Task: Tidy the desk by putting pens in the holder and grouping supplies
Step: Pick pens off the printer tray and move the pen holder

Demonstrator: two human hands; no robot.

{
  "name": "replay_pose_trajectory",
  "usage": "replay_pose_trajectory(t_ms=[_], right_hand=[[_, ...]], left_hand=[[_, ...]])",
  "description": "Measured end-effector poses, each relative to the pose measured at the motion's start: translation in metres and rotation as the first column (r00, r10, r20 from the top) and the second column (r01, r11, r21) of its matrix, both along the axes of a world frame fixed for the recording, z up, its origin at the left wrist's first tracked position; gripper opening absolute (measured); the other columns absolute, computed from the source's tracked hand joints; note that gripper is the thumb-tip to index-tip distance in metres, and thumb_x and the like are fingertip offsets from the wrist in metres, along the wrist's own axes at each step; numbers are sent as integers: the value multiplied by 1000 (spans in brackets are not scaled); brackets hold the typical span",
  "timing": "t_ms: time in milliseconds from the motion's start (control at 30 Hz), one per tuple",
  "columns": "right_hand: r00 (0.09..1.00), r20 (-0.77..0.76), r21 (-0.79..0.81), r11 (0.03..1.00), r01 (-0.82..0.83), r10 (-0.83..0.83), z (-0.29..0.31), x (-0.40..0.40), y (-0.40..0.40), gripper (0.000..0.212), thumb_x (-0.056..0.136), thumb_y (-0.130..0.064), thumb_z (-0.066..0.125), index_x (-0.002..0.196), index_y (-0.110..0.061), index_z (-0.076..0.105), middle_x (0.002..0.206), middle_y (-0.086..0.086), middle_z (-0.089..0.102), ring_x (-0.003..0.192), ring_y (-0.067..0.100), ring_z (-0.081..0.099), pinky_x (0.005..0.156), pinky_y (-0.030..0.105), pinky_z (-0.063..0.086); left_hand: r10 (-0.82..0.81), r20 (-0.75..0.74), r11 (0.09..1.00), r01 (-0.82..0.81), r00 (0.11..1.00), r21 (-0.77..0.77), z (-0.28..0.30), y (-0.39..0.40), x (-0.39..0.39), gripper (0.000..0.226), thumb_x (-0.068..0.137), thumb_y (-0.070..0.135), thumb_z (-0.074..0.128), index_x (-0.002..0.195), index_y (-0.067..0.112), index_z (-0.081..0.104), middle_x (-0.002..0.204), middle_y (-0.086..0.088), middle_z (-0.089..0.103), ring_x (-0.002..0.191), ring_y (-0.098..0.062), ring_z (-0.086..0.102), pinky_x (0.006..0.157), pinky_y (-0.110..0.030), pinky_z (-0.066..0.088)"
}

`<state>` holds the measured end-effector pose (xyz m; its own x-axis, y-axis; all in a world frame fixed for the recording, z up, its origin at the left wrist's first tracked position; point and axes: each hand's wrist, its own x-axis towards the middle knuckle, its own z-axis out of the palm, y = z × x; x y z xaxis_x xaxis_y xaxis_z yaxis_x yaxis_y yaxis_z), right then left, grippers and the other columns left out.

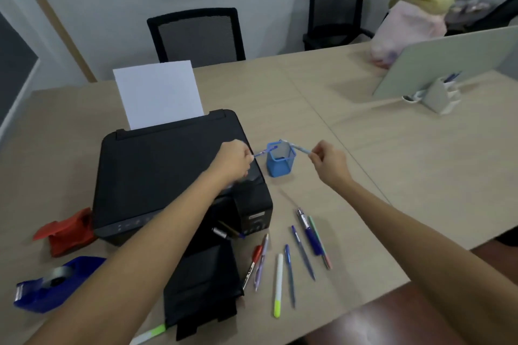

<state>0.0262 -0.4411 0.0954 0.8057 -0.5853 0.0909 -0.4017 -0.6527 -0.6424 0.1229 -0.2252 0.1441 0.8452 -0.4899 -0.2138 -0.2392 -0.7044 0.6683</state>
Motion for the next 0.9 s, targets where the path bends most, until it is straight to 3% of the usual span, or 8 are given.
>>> replay_pose_trajectory(t_ms=[67, 167, 333, 600, 733, 900], right_hand=[[1000, -18, -15, 1000, -5, 5, -6, 19, -20, 11, 88, -10, 59, 89, 0, 63, 82, 20, 69, 74, 31, 58, 69, 36, 45], [994, -87, -15, 998, -65, 63, -22, 51, -48, 12, 88, -9, 57, 91, 1, 64, 88, 20, 70, 83, 35, 62, 67, 33, 43], [964, -183, 1, 980, -197, 194, -45, 90, -74, 13, 86, -7, 57, 94, -1, 66, 94, 19, 71, 90, 35, 63, 73, 37, 48], [895, -276, 89, 937, -339, 350, -66, 115, -76, 17, 85, -3, 55, 97, 0, 67, 99, 18, 71, 95, 34, 62, 76, 32, 48], [894, -262, 102, 932, -348, 363, -68, 113, -74, 27, 90, -5, 51, 114, -2, 63, 107, 19, 70, 99, 33, 62, 74, 26, 43], [928, -224, 57, 954, -294, 299, -58, 94, -72, 44, 93, -10, 50, 136, -8, 42, 111, 22, 66, 108, 35, 57, 84, 37, 46]], left_hand=[[-2, 131, 993, -14, 991, 118, -11, -42, 23, 23, 91, 12, 55, 95, -5, 71, 94, -22, 71, 85, -36, 70, 75, -39, 59], [-39, 220, 958, -26, 975, 285, -29, -94, 48, 17, 89, 4, 56, 98, -5, 68, 101, -24, 70, 96, -41, 67, 73, -40, 53], [-80, 235, 892, -35, 969, 450, -57, -144, 68, 21, 83, 3, 67, 104, -2, 67, 108, -21, 68, 103, -39, 66, 74, -38, 51], [-79, 162, 894, -2, 984, 448, -83, -168, 74, 27, 78, -2, 65, 103, 6, 70, 106, -19, 69, 97, -37, 67, 86, -41, 56], [-71, 171, 912, -5, 983, 409, -83, -163, 69, 25, 84, 1, 60, 108, 5, 69, 108, -19, 68, 99, -36, 66, 87, -42, 56], [-68, 198, 939, -4, 978, 344, -64, -135, 52, 39, 84, -2, 50, 117, 11, 66, 114, -15, 68, 98, -31, 64, 84, -37, 55]])
